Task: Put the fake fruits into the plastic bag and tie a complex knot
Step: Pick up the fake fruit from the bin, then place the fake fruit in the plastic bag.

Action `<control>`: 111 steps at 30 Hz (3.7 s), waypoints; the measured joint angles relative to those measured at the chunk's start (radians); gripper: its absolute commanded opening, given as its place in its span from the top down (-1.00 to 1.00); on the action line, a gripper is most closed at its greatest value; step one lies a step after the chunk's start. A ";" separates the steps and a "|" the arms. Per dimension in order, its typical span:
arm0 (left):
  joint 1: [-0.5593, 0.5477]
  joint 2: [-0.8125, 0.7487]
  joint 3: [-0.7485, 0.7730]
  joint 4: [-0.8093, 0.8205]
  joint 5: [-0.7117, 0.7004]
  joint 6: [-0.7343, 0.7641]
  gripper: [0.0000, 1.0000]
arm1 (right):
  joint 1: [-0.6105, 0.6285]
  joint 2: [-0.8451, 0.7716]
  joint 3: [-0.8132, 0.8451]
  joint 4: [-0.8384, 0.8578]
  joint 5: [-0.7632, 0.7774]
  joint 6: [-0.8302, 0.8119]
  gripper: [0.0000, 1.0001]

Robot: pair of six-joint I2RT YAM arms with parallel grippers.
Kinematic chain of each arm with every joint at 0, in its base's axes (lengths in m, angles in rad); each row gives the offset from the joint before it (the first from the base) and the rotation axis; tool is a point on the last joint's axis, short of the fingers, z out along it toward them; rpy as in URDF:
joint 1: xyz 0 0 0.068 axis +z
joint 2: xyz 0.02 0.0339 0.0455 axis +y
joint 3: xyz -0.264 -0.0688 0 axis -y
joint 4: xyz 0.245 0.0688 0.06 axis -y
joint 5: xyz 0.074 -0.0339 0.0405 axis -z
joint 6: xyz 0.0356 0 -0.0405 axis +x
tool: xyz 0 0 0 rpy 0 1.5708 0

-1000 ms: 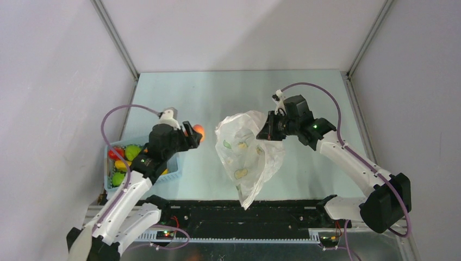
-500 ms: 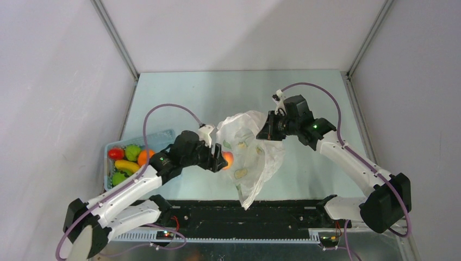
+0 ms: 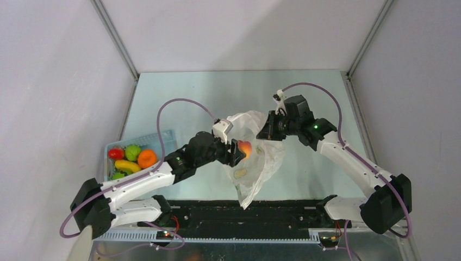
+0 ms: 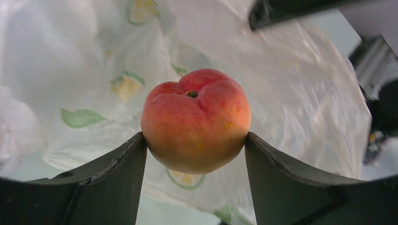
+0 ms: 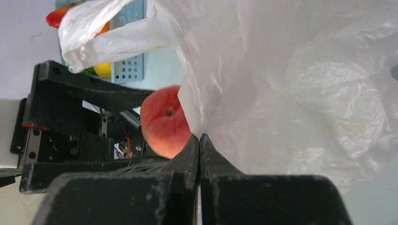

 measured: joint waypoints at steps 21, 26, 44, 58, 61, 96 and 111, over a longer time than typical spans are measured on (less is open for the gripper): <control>-0.017 0.362 0.107 0.255 -0.125 0.003 -0.43 | 0.024 -0.002 -0.001 0.003 0.052 0.020 1.00; -0.036 0.391 0.107 0.279 -0.089 0.000 -0.69 | 0.023 -0.002 -0.028 0.030 0.069 0.043 1.00; -0.045 0.407 0.106 0.296 -0.068 -0.014 -0.99 | 0.022 -0.003 -0.053 0.053 0.103 0.071 1.00; -0.044 0.237 0.060 0.250 -0.121 0.031 -0.99 | 0.021 -0.018 -0.053 0.053 0.132 0.071 1.00; -0.039 0.192 0.050 0.222 -0.145 0.039 -0.99 | 0.021 -0.023 -0.053 0.053 0.137 0.071 1.00; 0.855 -0.211 0.153 -0.634 -0.633 -0.066 -0.99 | -0.003 -0.048 -0.067 0.060 0.137 0.067 1.00; 1.313 -0.182 0.157 -0.598 -0.618 -0.013 -0.97 | -0.023 -0.076 -0.067 0.060 0.106 0.056 1.00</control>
